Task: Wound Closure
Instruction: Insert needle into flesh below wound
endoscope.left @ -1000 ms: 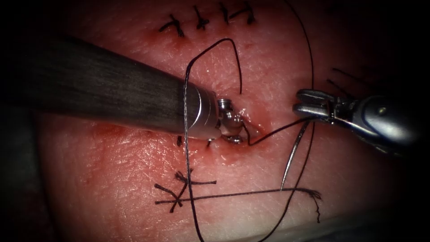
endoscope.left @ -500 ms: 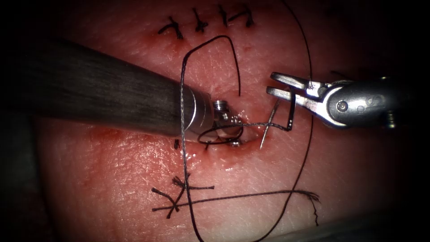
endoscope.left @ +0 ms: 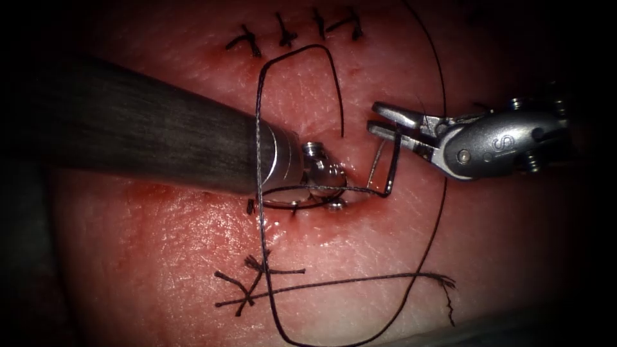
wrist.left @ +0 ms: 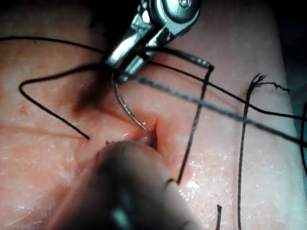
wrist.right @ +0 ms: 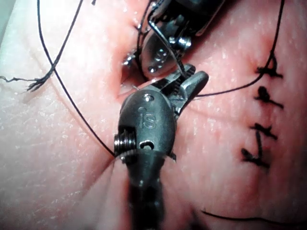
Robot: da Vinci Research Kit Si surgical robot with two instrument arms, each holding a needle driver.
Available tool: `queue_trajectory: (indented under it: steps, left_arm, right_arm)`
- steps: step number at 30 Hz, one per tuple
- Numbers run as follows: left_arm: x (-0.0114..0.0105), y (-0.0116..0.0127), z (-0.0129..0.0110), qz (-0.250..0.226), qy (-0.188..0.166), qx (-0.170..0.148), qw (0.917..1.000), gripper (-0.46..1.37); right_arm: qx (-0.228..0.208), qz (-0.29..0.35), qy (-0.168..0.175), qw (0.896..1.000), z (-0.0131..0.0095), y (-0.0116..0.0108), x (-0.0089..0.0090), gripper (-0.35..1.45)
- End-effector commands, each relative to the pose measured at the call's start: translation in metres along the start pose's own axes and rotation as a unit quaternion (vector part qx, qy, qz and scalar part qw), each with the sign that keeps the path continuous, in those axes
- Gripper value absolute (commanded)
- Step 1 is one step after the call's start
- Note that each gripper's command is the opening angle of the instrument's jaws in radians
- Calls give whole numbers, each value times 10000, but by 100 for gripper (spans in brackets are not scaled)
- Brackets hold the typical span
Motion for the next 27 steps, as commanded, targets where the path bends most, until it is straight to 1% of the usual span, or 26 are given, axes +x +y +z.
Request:
queue_trajectory:
  steps: [1,7,13,17,21,24,27]
  left_arm:
    - [1,1,-1,-25,10,-26,10000,83]
    - [2,1,-3,-44,9,-49,10000,83]
    - [1,1,-4,-48,2,-94,9999,83]
    - [2,2,-7,-48,-2,-137,9999,83]
    - [2,4,-11,-65,-4,-171,9998,83]
    - [2,5,-13,-62,-14,-245,9997,82]
    - [2,5,-13,-84,-15,-253,9996,83]
  right_arm:
    - [-52,-37,6,10000,1,-3,-1,-35]
    - [-69,-82,19,9999,6,-11,-2,-35]
    - [-103,-177,66,9998,13,-28,-6,-35]
    - [32,-264,57,9996,20,-44,-10,-35]
    - [164,-340,30,9993,22,-58,-14,-35]
    - [187,-378,10,9991,21,-63,-17,-35]
    - [177,-398,10,9991,21,-66,-19,-35]
